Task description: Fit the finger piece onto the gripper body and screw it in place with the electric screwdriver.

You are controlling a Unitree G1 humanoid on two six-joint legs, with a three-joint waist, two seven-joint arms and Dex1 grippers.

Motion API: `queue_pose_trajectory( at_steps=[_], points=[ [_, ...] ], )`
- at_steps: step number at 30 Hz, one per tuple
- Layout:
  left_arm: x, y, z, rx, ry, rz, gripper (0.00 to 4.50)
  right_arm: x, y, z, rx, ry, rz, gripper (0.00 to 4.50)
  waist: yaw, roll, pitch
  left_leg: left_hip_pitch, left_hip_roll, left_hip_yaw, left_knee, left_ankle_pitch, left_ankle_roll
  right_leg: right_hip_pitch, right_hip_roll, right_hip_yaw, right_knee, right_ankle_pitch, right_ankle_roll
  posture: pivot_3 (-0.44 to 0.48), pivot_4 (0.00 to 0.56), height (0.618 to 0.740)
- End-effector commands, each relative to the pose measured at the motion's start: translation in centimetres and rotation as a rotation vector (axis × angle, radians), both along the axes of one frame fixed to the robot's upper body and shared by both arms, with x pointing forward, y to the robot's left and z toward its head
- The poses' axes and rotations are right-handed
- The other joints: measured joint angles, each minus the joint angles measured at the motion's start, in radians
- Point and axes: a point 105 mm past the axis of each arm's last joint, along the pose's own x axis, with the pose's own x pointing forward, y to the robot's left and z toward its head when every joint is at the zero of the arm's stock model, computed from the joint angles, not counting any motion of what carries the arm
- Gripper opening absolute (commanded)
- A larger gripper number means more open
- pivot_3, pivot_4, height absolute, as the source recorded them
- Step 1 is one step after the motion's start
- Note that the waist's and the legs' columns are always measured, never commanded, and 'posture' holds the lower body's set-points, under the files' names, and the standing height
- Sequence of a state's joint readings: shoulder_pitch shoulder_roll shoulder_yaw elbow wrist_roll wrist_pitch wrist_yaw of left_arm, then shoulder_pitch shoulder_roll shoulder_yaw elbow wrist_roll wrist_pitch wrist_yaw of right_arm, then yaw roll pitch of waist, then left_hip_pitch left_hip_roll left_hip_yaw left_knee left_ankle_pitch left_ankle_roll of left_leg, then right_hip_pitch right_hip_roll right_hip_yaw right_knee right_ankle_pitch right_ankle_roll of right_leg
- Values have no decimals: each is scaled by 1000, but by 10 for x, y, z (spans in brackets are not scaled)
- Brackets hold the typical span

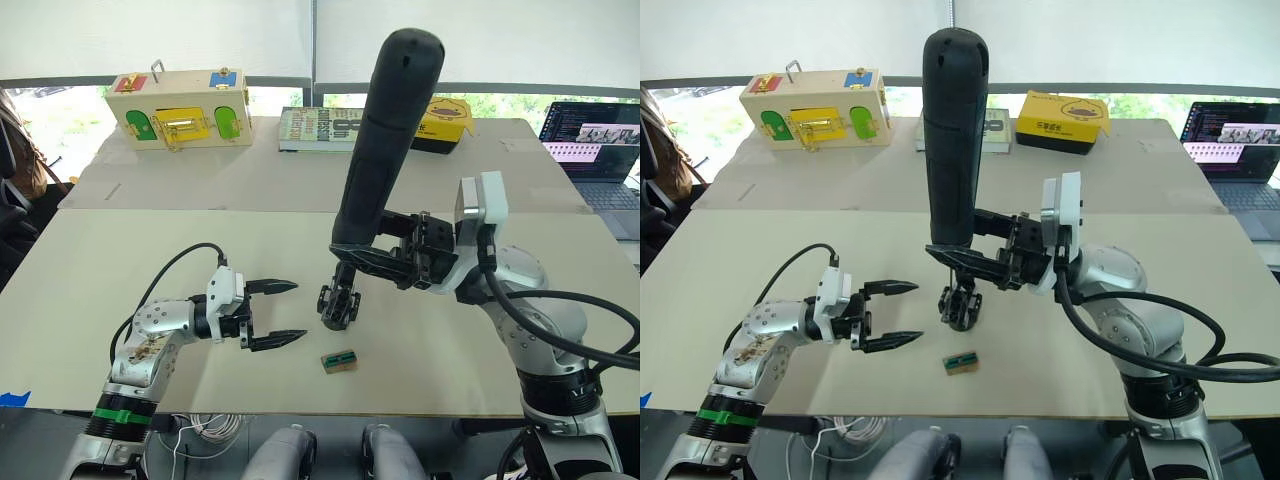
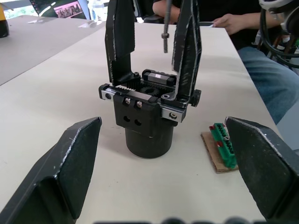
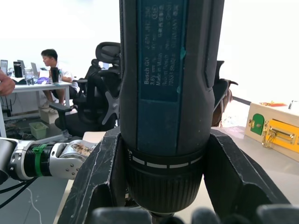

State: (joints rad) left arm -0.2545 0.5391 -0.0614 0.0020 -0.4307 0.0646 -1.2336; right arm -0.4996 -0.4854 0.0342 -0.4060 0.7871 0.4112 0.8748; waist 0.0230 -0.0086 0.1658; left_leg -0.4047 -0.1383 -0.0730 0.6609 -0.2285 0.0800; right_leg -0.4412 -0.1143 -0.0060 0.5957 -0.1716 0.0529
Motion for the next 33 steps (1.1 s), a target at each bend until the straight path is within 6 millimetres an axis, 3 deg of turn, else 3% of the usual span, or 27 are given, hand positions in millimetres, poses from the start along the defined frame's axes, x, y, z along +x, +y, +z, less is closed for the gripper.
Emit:
queue_pose_trajectory(
  at_steps=[1, 33],
  points=[
    [0, -6, 4, -6, -21, -17, 4500, -5, 5, 10, 22, -55, 30, 1902, -6, 0, 0, 0, 0, 0, 0, 0, 0, 0, 0, 0, 0, 0, 0, 0, 150, 740],
    [0, -11, 0, -14, -5, -4, 4500, 8, 18, -1, 4, -57, 62, 1902, -14, 0, 0, 2, 0, 0, 0, 4, -7, -2, 1, 2, 12, 1, -3, 0, 150, 740]
  ],
)
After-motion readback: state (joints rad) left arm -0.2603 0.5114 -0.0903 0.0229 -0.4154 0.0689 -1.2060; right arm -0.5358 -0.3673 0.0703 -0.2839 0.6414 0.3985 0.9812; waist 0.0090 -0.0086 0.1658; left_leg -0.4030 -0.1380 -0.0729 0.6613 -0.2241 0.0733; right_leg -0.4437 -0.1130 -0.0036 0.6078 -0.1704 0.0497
